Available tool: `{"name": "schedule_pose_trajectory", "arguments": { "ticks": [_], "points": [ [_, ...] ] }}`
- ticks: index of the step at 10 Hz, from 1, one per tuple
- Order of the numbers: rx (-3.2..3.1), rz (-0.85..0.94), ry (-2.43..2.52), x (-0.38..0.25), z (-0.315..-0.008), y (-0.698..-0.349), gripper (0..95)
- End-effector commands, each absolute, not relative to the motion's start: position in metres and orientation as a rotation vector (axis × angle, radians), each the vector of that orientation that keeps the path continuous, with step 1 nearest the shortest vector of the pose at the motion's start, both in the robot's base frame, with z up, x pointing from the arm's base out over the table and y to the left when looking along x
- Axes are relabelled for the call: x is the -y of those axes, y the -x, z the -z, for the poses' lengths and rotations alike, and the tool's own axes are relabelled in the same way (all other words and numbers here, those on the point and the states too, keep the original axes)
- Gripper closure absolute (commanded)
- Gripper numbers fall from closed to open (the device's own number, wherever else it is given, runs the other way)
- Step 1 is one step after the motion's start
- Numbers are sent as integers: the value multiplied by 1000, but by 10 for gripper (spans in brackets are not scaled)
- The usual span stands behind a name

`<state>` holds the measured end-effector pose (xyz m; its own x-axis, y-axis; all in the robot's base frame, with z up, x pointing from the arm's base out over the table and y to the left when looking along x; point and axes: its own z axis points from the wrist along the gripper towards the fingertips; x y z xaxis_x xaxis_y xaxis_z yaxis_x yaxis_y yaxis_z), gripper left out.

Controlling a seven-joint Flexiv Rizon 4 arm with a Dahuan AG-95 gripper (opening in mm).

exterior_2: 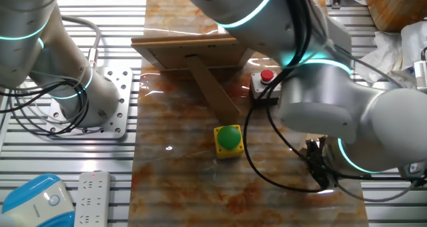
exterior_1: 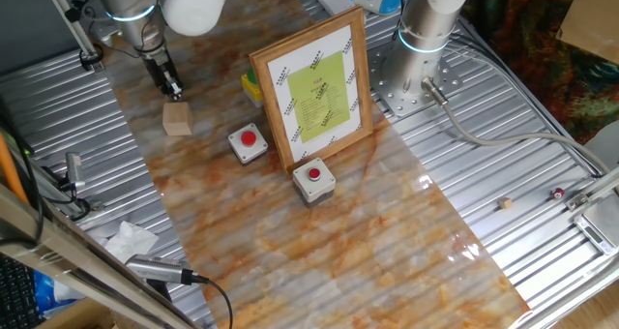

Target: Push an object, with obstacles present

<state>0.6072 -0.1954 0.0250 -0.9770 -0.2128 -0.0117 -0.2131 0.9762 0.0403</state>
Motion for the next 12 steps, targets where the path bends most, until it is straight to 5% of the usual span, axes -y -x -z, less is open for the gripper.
{"name": "schedule_pose_trajectory", "arguments": {
  "ticks": [1, 12],
  "points": [
    [-3130, -73, 321, 196, -25, -607, 950],
    [-3154, -137, 121, 171, -33, -632, 950]
  ]
}}
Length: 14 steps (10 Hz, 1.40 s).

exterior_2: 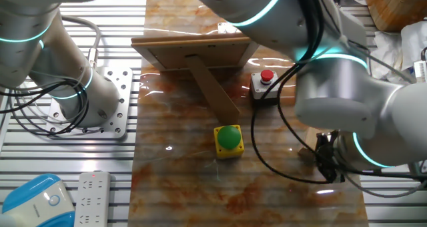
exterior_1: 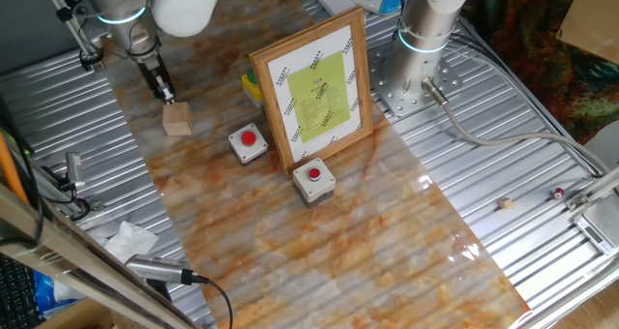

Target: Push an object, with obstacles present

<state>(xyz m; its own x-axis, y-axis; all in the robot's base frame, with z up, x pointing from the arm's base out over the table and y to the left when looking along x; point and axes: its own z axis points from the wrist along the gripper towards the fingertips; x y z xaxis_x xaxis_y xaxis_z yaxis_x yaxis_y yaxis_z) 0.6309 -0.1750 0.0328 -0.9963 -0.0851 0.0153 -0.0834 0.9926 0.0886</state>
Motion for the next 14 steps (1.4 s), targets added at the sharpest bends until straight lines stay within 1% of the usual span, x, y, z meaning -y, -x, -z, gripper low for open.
{"name": "schedule_pose_trajectory", "arguments": {
  "ticks": [1, 8, 14],
  "points": [
    [3119, 137, -108, 166, -34, -635, 950],
    [3111, 141, -109, 160, -34, -637, 950],
    [3105, 136, -104, 162, -35, -631, 950]
  ]
}}
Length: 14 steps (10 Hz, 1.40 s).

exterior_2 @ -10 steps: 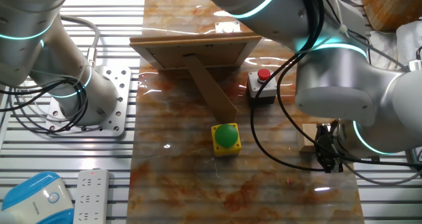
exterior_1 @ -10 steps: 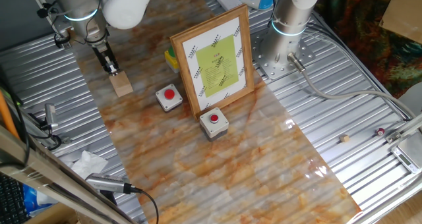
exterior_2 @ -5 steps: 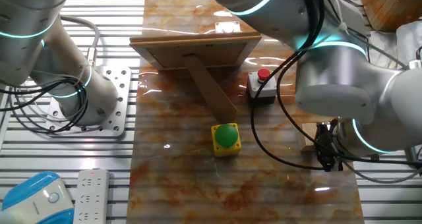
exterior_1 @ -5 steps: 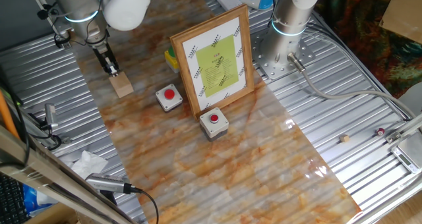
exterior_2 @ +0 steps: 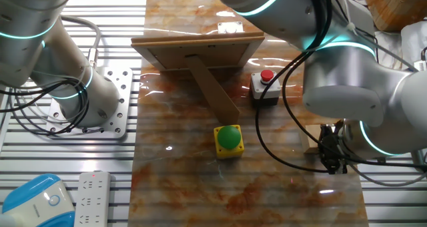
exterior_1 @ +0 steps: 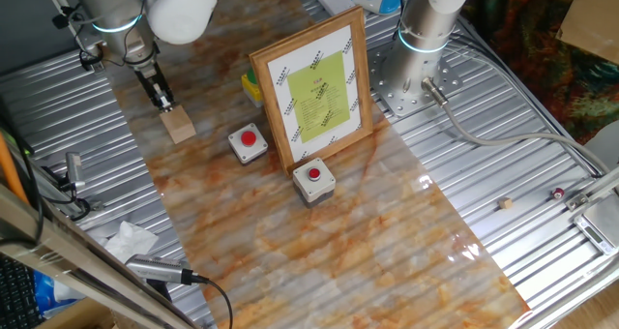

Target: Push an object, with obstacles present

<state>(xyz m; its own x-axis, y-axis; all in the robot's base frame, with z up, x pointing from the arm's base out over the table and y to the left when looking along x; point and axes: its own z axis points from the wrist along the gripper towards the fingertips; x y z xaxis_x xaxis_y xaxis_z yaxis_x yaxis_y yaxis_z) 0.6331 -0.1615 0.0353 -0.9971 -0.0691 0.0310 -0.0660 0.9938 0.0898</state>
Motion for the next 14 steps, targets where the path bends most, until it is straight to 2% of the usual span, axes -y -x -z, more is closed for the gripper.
{"name": "schedule_pose_trajectory", "arguments": {
  "ticks": [1, 14],
  "points": [
    [3106, 134, -108, 163, -35, -629, 950],
    [3118, 98, 21, 112, -33, -643, 950]
  ]
}}
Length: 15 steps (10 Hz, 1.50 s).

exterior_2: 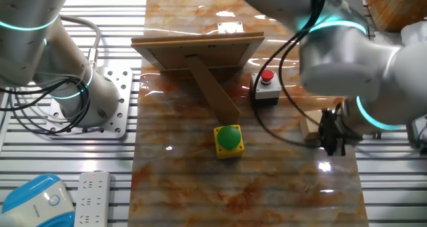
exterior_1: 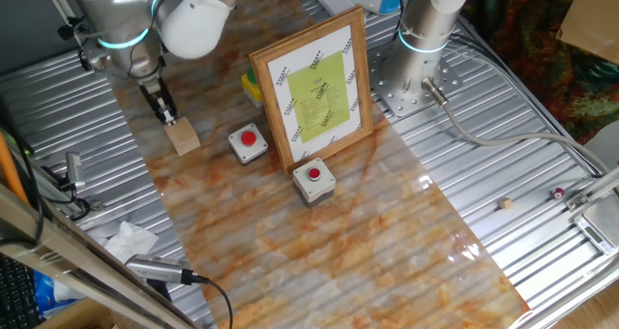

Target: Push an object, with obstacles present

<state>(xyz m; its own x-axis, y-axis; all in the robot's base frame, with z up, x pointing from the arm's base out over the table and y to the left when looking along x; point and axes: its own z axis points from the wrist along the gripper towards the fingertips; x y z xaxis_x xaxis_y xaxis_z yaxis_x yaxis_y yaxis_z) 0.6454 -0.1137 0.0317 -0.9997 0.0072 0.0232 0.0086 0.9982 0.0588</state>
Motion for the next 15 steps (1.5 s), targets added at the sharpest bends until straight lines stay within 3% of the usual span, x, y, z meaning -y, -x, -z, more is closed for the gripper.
{"name": "schedule_pose_trajectory", "arguments": {
  "ticks": [1, 15],
  "points": [
    [3117, 103, 36, 105, -34, -645, 950],
    [3086, -24, 38, 49, -41, -658, 950]
  ]
}}
